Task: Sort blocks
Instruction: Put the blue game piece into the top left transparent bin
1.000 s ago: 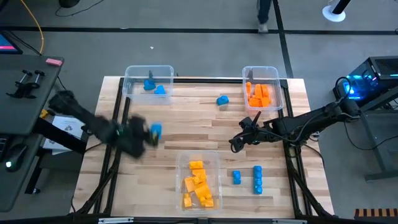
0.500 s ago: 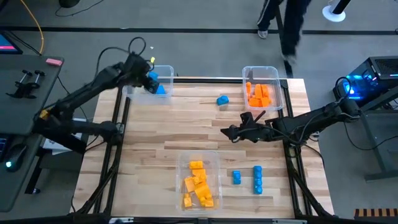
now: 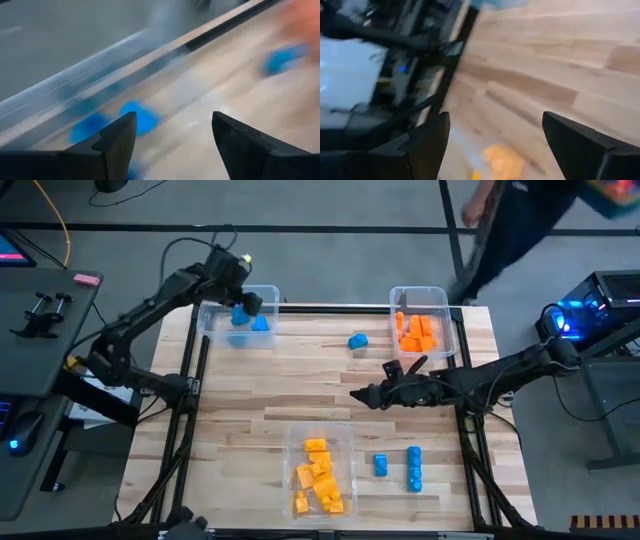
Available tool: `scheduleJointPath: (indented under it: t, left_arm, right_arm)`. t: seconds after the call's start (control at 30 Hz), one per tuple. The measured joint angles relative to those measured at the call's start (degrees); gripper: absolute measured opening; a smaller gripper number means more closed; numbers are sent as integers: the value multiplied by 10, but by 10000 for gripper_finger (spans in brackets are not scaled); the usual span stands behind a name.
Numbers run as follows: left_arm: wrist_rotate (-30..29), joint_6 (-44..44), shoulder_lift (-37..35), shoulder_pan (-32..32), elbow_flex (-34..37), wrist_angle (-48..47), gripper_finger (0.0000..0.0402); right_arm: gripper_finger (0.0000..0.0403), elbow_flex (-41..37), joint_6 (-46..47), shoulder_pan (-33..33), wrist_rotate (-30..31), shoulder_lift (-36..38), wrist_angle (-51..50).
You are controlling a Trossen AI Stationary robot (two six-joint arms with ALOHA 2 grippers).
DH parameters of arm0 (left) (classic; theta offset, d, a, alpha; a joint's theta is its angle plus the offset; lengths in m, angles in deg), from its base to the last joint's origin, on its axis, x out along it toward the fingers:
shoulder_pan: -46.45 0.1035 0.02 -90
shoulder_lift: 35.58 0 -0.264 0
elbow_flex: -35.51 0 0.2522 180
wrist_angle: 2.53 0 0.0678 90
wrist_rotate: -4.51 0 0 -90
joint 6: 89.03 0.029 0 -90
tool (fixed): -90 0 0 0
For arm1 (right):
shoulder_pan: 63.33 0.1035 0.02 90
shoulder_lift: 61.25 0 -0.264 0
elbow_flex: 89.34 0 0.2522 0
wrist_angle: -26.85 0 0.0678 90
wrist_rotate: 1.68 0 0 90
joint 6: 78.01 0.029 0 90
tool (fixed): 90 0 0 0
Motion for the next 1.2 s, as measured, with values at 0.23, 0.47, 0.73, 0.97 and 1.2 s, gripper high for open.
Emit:
scheduleJointPath:
  t: [0.23,0.47,0.73,0.97,1.2]
  left_arm:
    - [159,-82,-88,-48,-10,167,249]
    - [155,-131,-122,-107,-11,219,250]
    - [153,-155,-113,-113,-10,268,250]
    - [156,-134,-110,-113,-10,302,250]
    - [170,-133,-110,-104,-10,315,250]
  right_arm:
    - [313,49,-4,27,-137,15,-43]
    - [313,193,243,189,-166,-93,-487]
    - [313,206,574,316,-205,-212,-512]
    - [313,206,587,299,-262,-271,-539]
    - [313,176,585,267,-281,-293,-540]
